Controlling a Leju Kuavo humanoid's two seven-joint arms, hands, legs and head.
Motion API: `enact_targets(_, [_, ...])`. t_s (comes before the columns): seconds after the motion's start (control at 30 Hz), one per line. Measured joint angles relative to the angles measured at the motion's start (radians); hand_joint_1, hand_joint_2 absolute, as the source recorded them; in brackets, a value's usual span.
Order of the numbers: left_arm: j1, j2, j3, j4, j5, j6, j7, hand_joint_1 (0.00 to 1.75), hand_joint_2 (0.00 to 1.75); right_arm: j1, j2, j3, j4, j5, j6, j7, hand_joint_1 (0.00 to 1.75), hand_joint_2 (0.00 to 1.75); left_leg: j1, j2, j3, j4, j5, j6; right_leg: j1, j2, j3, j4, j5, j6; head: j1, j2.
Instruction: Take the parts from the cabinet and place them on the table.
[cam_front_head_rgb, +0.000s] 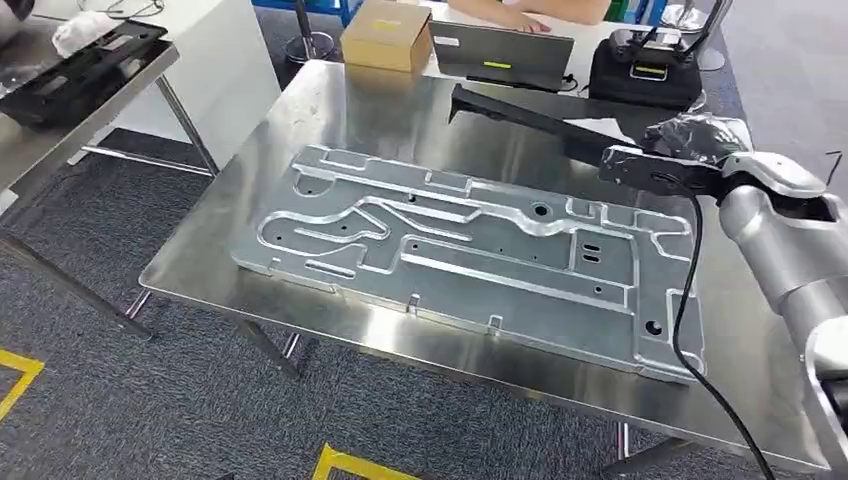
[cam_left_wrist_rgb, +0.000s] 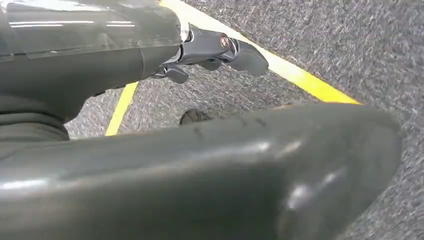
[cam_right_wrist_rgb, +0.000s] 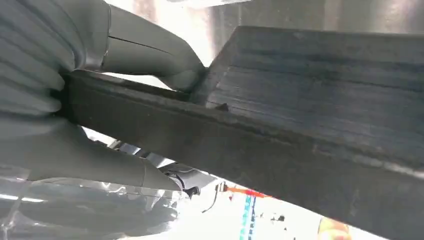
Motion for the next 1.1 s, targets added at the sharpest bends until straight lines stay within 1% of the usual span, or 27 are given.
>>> enact_targets(0.03, [0.000,0.000,0.000,0.000,-0.007,0.001,0.001,0.00,0.00,-0.001,-0.001,-0.001,0.000,0.000,0.000,0.000,1.75,1.75,-0.001,-0.001,-0.005,0.003,0.002,0.001,-0.001,0.000,-0.002,-0.002,0.005,0.007,0.000,0.000])
enact_targets(0.07, [0.001,0.000,0.000,0.000,-0.010,0.002,0.002,0.00,0.00,0.000,-0.001,-0.001,0.000,0.000,0.000,-0.001,1.75,1.75,-0.002,-0.001,-0.006,0.005,0.004,0.004,-0.002,0.000,-0.002,-0.005,0.007,0.011,0.000,0.000])
enact_targets(0.1, [0.002,0.000,0.000,0.000,-0.010,0.003,0.003,0.00,0.00,0.000,-0.001,-0.001,0.000,0.000,-0.001,-0.001,1.75,1.75,-0.001,-0.001,-0.007,0.000,0.009,0.010,-0.001,0.000,-0.001,-0.008,0.011,0.018,0.000,0.000])
enact_targets(0.13, [0.001,0.000,0.000,0.000,-0.010,0.003,0.003,0.00,0.00,0.000,-0.003,-0.002,0.000,0.000,-0.002,-0.001,1.75,1.75,0.012,0.002,-0.002,-0.015,0.021,0.016,-0.002,0.002,-0.006,-0.001,0.004,0.023,0.000,0.000])
enact_targets(0.17, [-0.001,0.000,0.000,0.000,-0.010,0.003,0.003,0.00,0.00,-0.002,-0.004,-0.003,0.000,0.000,-0.002,-0.002,1.75,1.75,0.009,0.003,-0.002,-0.018,0.025,0.021,-0.002,0.003,-0.015,0.019,-0.014,0.026,0.000,0.000])
enact_targets(0.2, [-0.002,0.000,0.000,0.000,-0.012,0.003,0.003,0.00,0.00,-0.003,-0.006,-0.005,0.000,-0.002,-0.003,-0.001,1.75,1.75,0.009,0.003,-0.007,-0.018,0.028,0.026,-0.002,0.004,-0.044,0.083,-0.057,0.029,0.000,0.000])
enact_targets(0.23, [-0.003,0.000,0.000,0.000,-0.014,0.003,0.003,0.00,0.00,-0.002,-0.008,-0.005,0.000,-0.002,-0.006,0.002,1.75,1.75,0.009,0.003,-0.010,-0.018,0.029,0.029,-0.004,0.005,-0.080,0.165,-0.097,0.034,0.000,0.000])
enact_targets(0.27, [-0.003,0.000,0.000,0.000,-0.015,0.003,0.003,0.00,0.00,0.001,-0.009,-0.005,0.000,-0.001,-0.008,0.007,1.75,1.75,0.008,0.002,-0.012,-0.017,0.030,0.031,-0.006,0.006,-0.115,0.241,-0.127,0.040,0.000,0.000])
enact_targets(0.3, [-0.002,-0.001,0.000,0.000,-0.019,0.003,0.003,0.00,0.00,0.008,-0.009,-0.005,0.000,0.005,-0.024,0.012,1.75,1.75,0.008,0.002,-0.014,-0.016,0.030,0.031,-0.009,0.005,-0.140,0.295,-0.139,0.048,0.000,0.000])
enact_targets(0.33, [-0.002,-0.001,0.000,0.000,-0.028,0.003,0.005,0.00,0.00,0.014,-0.009,-0.005,0.000,0.020,-0.054,0.020,1.75,1.75,0.009,0.001,-0.014,-0.014,0.030,0.031,-0.014,0.005,-0.142,0.297,-0.126,0.054,0.000,0.000])
enact_targets(0.37, [-0.001,-0.001,0.000,0.000,-0.029,0.003,0.006,0.00,0.00,0.019,-0.009,-0.005,-0.002,0.032,-0.083,0.026,1.75,1.75,0.011,-0.001,-0.016,-0.009,0.029,0.030,-0.022,0.004,-0.120,0.253,-0.091,0.060,0.000,0.000])
enact_targets(0.4, [-0.002,-0.003,0.000,0.000,-0.030,0.003,0.006,0.00,0.00,0.020,-0.008,-0.004,-0.003,0.040,-0.108,0.030,1.75,1.75,0.013,-0.001,-0.017,-0.001,0.025,0.026,-0.028,0.004,-0.081,0.177,-0.047,0.067,0.000,0.000])
enact_targets(0.43, [-0.003,-0.003,-0.001,0.000,-0.031,0.003,0.008,0.00,0.00,0.020,-0.005,-0.005,-0.003,0.046,-0.125,0.035,1.75,1.75,0.015,-0.001,-0.021,0.011,0.018,0.022,-0.035,0.003,-0.033,0.080,-0.001,0.076,0.000,0.000])
enact_targets(0.47, [-0.003,-0.002,-0.002,0.000,-0.032,0.003,0.008,0.00,0.00,0.024,-0.002,-0.005,-0.002,0.053,-0.149,0.042,1.75,1.75,0.014,-0.002,-0.028,0.025,0.010,0.015,-0.040,0.004,-0.006,0.023,-0.007,0.085,0.000,0.000])
enact_targets(0.5, [-0.008,-0.001,-0.002,0.000,-0.037,0.005,0.009,0.00,0.00,0.026,0.011,-0.005,-0.003,0.065,-0.184,0.051,1.75,1.75,0.004,-0.002,-0.041,0.045,0.003,0.010,-0.031,0.010,-0.008,0.014,-0.002,0.060,-0.002,0.001])
enact_targets(0.53, [-0.007,-0.001,-0.002,0.000,-0.044,0.005,0.009,0.00,0.00,0.034,0.018,-0.005,-0.001,0.075,-0.215,0.057,1.75,1.75,0.005,-0.003,-0.046,0.037,0.008,0.010,-0.030,0.007,-0.011,0.019,-0.009,0.045,-0.003,0.000])
enact_targets(0.57, [-0.007,-0.001,-0.003,0.000,-0.049,0.006,0.010,0.00,0.00,0.045,0.028,-0.006,0.002,0.089,-0.255,0.063,1.75,1.75,0.006,-0.003,-0.045,0.036,0.008,0.008,-0.029,0.010,-0.015,0.019,-0.007,0.048,-0.003,0.000])
enact_targets(0.67, [-0.008,-0.001,-0.003,0.000,-0.052,0.005,0.010,0.00,0.00,0.067,0.071,-0.009,0.017,0.110,-0.325,0.074,1.75,1.75,0.006,0.002,-0.046,0.027,0.014,-0.001,-0.024,0.016,-0.022,0.019,-0.002,0.041,-0.003,0.000])
enact_targets(0.7, [-0.010,-0.001,-0.004,0.000,-0.059,0.005,0.009,0.00,0.00,0.076,0.091,-0.011,0.021,0.113,-0.343,0.074,1.75,1.75,0.007,0.002,-0.045,0.026,0.017,-0.004,-0.024,0.016,-0.024,0.019,-0.002,0.040,-0.004,0.000])
enact_targets(0.77, [-0.012,-0.001,-0.006,0.000,-0.067,0.003,0.009,0.00,0.00,0.098,0.120,-0.019,0.029,0.117,-0.370,0.076,1.75,1.75,0.008,0.002,-0.044,0.023,0.019,-0.007,-0.022,0.016,-0.024,0.019,-0.002,0.038,-0.003,0.000])
enact_targets(0.9, [-0.012,-0.001,-0.008,0.000,-0.067,0.003,0.009,0.00,0.00,0.123,0.157,-0.025,0.044,0.122,-0.382,0.077,1.75,1.75,0.009,0.000,-0.045,0.021,0.021,-0.011,-0.021,0.013,-0.024,0.020,-0.001,0.036,-0.004,0.000])
enact_targets(1.1, [-0.010,-0.002,-0.009,0.000,-0.067,0.003,0.009,0.00,0.00,0.127,0.176,-0.029,0.059,0.123,-0.382,0.081,1.75,1.75,0.009,-0.002,-0.047,0.021,0.023,-0.012,-0.021,0.011,-0.024,0.018,0.001,0.035,-0.003,0.000])
